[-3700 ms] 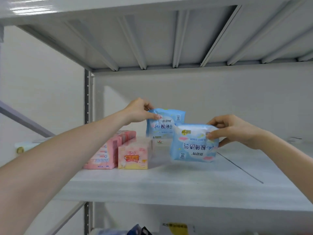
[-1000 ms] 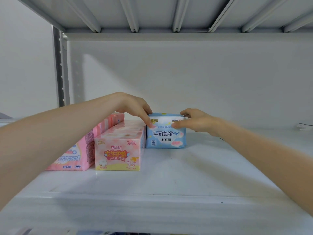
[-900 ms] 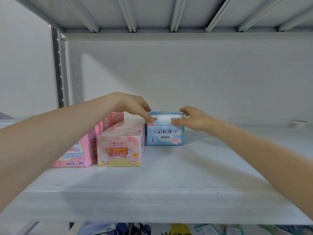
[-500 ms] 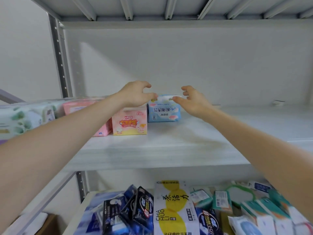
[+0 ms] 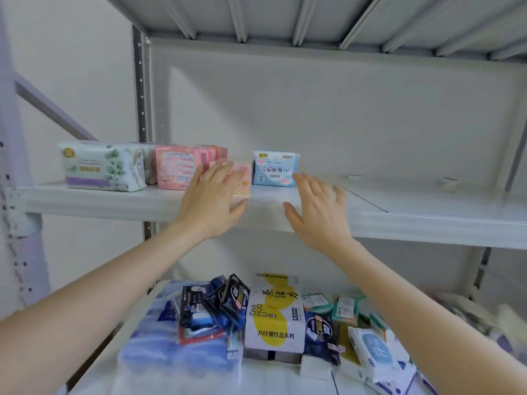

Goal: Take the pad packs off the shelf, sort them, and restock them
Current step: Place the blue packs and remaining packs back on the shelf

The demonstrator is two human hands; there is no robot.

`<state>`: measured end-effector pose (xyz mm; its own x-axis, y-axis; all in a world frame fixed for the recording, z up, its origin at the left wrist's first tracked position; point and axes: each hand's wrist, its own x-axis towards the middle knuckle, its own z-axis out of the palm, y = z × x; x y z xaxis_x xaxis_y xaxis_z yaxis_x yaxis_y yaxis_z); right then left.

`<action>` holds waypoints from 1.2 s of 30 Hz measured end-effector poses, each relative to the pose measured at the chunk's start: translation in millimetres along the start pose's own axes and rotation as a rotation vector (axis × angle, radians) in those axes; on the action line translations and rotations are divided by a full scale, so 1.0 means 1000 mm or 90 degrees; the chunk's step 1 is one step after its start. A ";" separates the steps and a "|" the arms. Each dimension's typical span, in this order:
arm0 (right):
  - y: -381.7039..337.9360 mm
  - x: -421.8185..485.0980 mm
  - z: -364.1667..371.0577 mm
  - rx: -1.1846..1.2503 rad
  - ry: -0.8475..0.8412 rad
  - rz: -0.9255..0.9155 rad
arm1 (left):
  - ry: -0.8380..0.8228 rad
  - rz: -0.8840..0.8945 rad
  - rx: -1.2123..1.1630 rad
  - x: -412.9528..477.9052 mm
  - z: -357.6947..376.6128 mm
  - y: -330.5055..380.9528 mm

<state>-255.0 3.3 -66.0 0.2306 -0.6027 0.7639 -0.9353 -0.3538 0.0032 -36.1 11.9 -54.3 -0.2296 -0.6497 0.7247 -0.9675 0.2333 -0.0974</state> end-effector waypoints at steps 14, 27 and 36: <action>-0.065 -0.118 -0.027 -0.065 -0.128 -0.086 | -0.117 -0.026 0.205 -0.175 -0.031 0.013; -0.177 -0.114 -0.020 -0.019 -0.125 -0.120 | -0.129 -0.071 0.312 -0.235 -0.085 -0.075; -0.242 -0.065 -0.002 0.002 -0.084 -0.083 | -0.059 -0.009 0.341 -0.223 -0.106 -0.169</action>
<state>-44.4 129.4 -115.3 0.3831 -0.6401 0.6660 -0.8943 -0.4376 0.0939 189.3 193.8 -127.3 -0.2011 -0.7172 0.6673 -0.8836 -0.1612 -0.4395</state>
